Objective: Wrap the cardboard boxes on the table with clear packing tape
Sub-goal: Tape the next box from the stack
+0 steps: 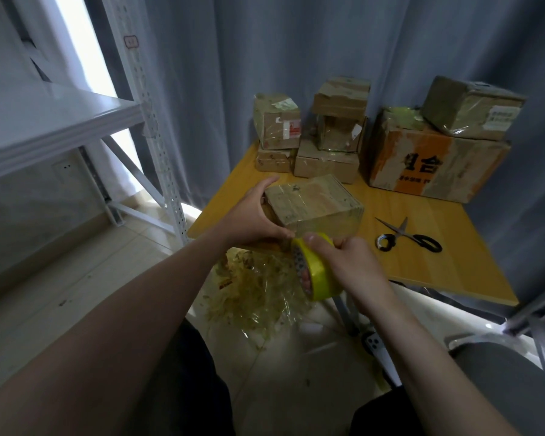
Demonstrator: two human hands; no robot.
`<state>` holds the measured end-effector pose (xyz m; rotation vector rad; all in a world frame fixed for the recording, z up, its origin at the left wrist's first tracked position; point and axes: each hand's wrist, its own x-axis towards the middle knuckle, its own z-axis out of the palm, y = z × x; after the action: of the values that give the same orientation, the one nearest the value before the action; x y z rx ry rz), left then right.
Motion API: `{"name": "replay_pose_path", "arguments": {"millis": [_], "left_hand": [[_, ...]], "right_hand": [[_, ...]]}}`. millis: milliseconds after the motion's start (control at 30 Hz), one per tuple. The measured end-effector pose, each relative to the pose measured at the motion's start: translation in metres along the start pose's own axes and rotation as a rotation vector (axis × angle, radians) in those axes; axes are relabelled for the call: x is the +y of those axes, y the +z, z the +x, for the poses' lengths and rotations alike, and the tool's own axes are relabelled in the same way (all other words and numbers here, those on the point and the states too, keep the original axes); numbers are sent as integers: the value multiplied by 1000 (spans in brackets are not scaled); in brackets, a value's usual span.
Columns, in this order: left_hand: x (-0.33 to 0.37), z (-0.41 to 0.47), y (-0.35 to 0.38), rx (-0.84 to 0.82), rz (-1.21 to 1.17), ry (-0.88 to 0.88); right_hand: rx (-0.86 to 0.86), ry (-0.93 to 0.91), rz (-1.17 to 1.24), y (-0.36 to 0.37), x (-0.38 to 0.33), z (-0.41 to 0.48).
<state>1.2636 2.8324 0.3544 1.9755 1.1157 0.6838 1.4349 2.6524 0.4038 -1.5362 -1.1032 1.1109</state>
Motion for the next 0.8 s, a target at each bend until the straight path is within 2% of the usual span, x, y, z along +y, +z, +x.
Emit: {"name": "replay_pose_path", "arguments": {"millis": [267, 433, 600, 700, 800], "left_hand": [[12, -1, -6, -115, 327, 104], [18, -4, -4, -120, 717, 386], [12, -17, -2, -152, 674, 540], [12, -19, 3, -120, 766, 646], [16, -16, 2, -125, 782, 596]], "right_hand": [[-11, 20, 69, 8, 15, 2], [-32, 39, 130, 15, 22, 4], [18, 27, 68, 25, 26, 2], [26, -7, 2, 32, 41, 5], [-10, -48, -13, 35, 36, -2]]}}
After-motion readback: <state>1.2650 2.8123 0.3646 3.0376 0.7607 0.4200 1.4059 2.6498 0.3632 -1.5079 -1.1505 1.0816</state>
